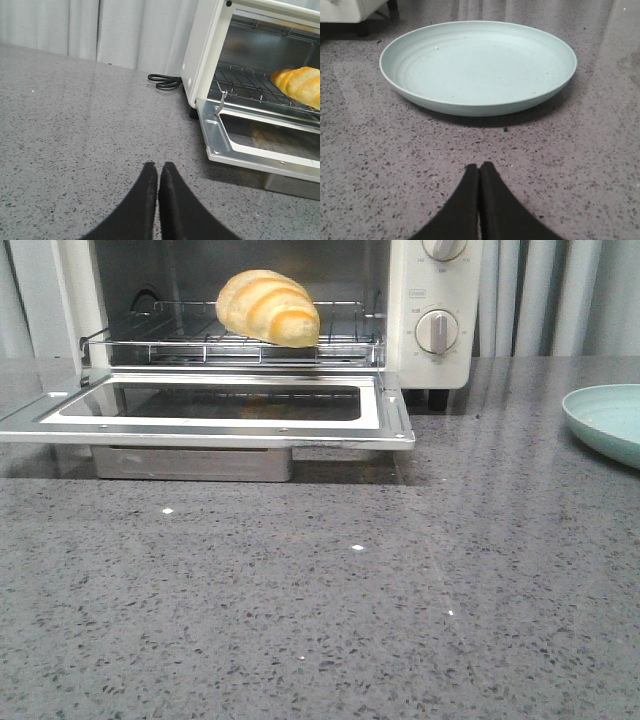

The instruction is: Put bread in oven

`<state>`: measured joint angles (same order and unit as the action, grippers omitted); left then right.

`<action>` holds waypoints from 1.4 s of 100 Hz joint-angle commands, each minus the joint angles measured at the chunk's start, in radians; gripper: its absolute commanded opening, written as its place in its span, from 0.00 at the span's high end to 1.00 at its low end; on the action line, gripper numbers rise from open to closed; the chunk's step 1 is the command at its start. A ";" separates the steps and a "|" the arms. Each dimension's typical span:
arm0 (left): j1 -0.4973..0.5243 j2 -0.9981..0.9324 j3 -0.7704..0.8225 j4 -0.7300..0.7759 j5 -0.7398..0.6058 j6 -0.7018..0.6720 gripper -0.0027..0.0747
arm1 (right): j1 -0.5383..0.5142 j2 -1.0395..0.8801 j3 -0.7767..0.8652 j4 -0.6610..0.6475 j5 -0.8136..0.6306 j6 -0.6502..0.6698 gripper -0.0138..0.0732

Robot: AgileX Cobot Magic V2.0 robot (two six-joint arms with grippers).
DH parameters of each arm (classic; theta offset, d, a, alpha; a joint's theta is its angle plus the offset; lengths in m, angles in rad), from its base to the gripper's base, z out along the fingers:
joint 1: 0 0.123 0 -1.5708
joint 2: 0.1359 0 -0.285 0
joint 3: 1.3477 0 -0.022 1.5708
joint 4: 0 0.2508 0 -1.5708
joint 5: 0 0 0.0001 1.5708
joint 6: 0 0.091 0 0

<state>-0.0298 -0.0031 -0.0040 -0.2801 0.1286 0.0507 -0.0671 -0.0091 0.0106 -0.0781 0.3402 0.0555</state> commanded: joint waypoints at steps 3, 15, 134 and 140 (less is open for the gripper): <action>0.000 -0.025 -0.021 -0.011 -0.078 -0.001 0.99 | 0.001 -0.020 0.025 -0.013 -0.016 -0.007 0.93; 0.000 -0.025 -0.008 -0.011 -0.093 -0.001 0.99 | 0.001 -0.020 0.025 -0.013 -0.016 -0.007 0.93; 0.000 -0.025 0.026 0.207 0.131 -0.001 0.99 | 0.001 -0.020 0.025 -0.013 -0.016 -0.007 0.93; 0.000 -0.025 0.026 0.207 0.131 -0.001 0.99 | 0.001 -0.020 0.025 -0.013 -0.016 -0.007 0.93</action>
